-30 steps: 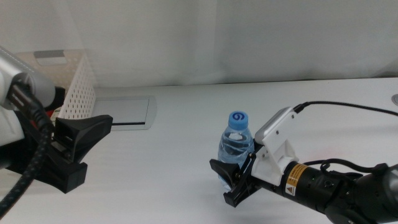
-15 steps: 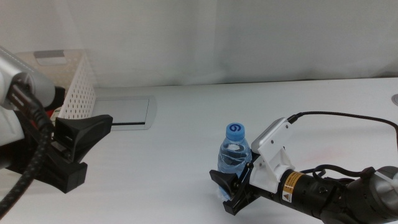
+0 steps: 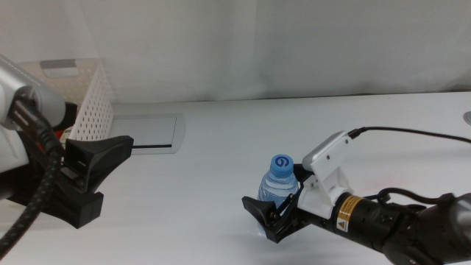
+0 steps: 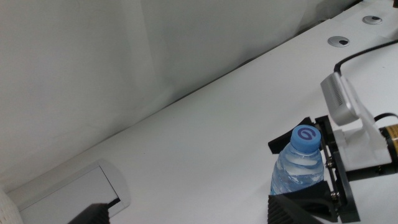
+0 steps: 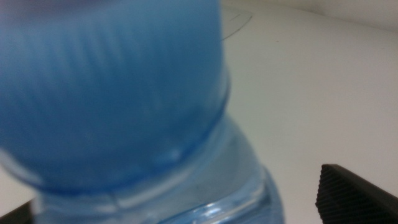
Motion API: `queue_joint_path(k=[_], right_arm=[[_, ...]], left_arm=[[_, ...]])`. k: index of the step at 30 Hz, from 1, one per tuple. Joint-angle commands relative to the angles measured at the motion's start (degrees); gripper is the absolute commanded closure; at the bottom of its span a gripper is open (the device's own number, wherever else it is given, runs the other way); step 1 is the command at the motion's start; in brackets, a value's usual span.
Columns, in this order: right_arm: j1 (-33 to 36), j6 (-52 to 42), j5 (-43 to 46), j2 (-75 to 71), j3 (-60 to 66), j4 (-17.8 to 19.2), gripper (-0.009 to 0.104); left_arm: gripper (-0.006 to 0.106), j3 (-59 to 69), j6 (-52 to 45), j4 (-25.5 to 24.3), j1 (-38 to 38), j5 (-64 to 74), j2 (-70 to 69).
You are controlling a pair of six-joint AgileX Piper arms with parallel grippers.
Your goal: Use arms to grab the bottles and put them into the dustbin to the left of the table.
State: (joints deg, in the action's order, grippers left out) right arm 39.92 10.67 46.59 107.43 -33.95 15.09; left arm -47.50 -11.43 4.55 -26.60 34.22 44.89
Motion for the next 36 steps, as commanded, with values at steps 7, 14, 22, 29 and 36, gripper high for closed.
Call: queue_joint_path(k=[7,14,22,29,36], right_arm=[[0.10,2.70,-15.49,-11.71,-0.29,2.46,0.001],[0.10,10.06,-30.78,-23.81,-0.29,8.78,0.001],[0.10,15.40,-60.74,-45.33,-0.29,10.46,0.001],[-5.54,16.50,-76.61,-60.50,-0.29,12.86,0.001],[-15.20,17.56,-85.03,-68.08,-0.29,14.54,0.001]], left_arm=[[0.032,0.31,0.28,0.22,-0.31,-0.86,-0.12],[0.032,0.31,0.28,0.22,-0.31,-1.11,-0.12],[0.032,0.31,0.28,0.22,-0.31,-1.11,-0.12],[0.032,1.05,0.28,0.22,-0.31,-3.57,-0.03],[0.032,10.08,-3.02,5.69,-0.31,-12.32,-0.03]])
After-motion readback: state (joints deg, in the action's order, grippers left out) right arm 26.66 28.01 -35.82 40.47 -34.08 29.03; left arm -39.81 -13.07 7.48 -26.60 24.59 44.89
